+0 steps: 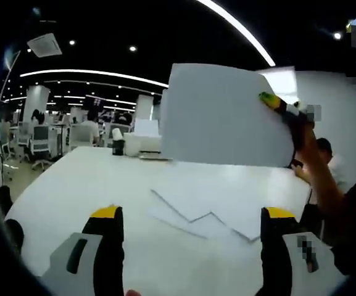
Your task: Organize the stack of printing papers by aligning and flattening the scattered papers on the table
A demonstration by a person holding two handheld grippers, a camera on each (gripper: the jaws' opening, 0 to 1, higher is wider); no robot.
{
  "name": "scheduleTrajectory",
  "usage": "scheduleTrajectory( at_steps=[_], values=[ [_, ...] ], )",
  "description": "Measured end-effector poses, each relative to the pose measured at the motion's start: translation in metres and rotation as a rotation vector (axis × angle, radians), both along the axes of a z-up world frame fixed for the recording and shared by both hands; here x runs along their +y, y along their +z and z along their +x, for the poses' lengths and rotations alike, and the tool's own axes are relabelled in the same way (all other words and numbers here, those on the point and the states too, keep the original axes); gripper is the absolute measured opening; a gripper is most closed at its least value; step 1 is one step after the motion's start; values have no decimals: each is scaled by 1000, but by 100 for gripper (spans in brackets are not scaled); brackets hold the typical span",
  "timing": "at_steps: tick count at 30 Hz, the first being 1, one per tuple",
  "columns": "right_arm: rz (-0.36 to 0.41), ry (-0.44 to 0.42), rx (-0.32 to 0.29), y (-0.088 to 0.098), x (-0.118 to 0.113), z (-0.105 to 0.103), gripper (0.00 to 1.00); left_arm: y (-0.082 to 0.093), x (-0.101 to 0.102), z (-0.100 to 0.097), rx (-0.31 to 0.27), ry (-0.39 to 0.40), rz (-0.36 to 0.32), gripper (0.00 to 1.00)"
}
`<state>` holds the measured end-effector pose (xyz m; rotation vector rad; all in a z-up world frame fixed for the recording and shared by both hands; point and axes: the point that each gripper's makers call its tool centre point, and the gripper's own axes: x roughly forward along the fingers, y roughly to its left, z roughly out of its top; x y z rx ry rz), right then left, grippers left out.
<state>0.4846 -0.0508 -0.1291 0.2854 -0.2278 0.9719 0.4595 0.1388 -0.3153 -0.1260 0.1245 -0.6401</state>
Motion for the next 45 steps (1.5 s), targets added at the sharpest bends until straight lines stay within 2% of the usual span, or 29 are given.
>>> scheduleTrajectory(
  at_steps=[4, 9, 14, 21, 30, 35, 38, 39, 41, 45],
  values=[
    [6, 13, -15, 7, 5, -6, 2, 0, -3, 2, -13, -8, 3, 96],
    [1, 29, -39, 12, 13, -14, 2, 0, -8, 7, -4, -17, -31, 96],
    [-4, 47, -61, 19, 23, -23, 2, -3, -21, 13, 1, -50, -32, 96],
    [7, 79, -78, 27, 32, -30, 2, -2, -41, 16, 7, -105, -83, 96],
    [37, 112, -82, 32, 39, -38, 2, 0, -49, 22, 10, -131, -151, 97],
    [41, 123, -83, 33, 42, -42, 2, 10, -53, 27, -13, -165, -259, 97],
    [47, 126, -81, 33, 43, -42, 2, 20, -57, 27, -36, -198, -338, 97],
    [47, 130, -79, 32, 43, -43, 2, 25, -57, 29, -39, -207, -383, 97],
    [47, 128, -80, 32, 43, -42, 2, 29, -57, 30, -41, -209, -420, 97],
    [48, 129, -78, 32, 43, -44, 2, 44, -53, 35, -52, -227, -560, 97]
  ],
)
